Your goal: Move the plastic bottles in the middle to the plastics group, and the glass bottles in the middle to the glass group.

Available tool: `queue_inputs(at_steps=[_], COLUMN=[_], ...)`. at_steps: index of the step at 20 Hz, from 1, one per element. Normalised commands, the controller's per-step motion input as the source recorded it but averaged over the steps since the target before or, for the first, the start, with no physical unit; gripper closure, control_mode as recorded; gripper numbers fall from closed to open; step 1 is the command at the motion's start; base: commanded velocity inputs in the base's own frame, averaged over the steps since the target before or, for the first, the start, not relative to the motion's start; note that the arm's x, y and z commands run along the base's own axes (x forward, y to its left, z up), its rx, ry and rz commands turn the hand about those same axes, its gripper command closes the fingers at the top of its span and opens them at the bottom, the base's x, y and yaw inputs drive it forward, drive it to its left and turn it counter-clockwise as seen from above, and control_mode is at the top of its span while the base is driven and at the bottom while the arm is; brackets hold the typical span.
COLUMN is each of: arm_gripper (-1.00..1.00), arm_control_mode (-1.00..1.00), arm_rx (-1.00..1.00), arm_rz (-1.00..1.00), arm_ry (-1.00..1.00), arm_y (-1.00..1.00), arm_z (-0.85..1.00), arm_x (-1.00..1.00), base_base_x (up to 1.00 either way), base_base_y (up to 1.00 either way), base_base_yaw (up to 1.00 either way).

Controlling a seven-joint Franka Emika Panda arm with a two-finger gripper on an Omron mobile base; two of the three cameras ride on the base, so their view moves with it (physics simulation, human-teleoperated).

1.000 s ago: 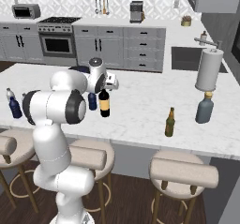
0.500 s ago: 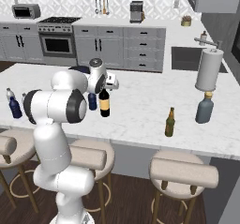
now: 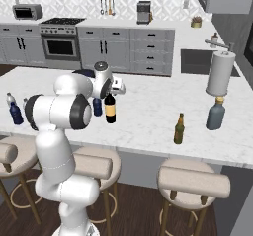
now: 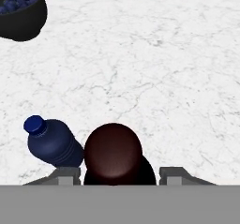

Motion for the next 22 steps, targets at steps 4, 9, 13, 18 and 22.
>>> queue_inputs(at_steps=[4, 9, 13, 18, 22], arm_gripper=[1.00, 1.00, 1.00, 1.00, 1.00], arm_control_mode=[-1.00, -1.00, -1.00, -1.00, -1.00], arm_rx=[0.00, 0.00, 0.00, 0.00, 0.00], arm_rz=[0.00, 0.00, 0.00, -0.01, -0.07], arm_ry=[0.00, 0.00, 0.00, -0.01, 0.00], arm_y=[0.00, 0.00, -0.01, -0.37, -0.69], arm_z=[0.00, 0.00, 0.02, 0.59, 0.49], arm_x=[0.00, 0.00, -0.06, -0.42, -0.24], base_base_x=[0.00, 0.00, 0.00, 0.00, 0.00], base_base_y=[0.00, 0.00, 0.00, 0.00, 0.00], base_base_yaw=[0.00, 0.00, 0.00, 0.00, 0.00])
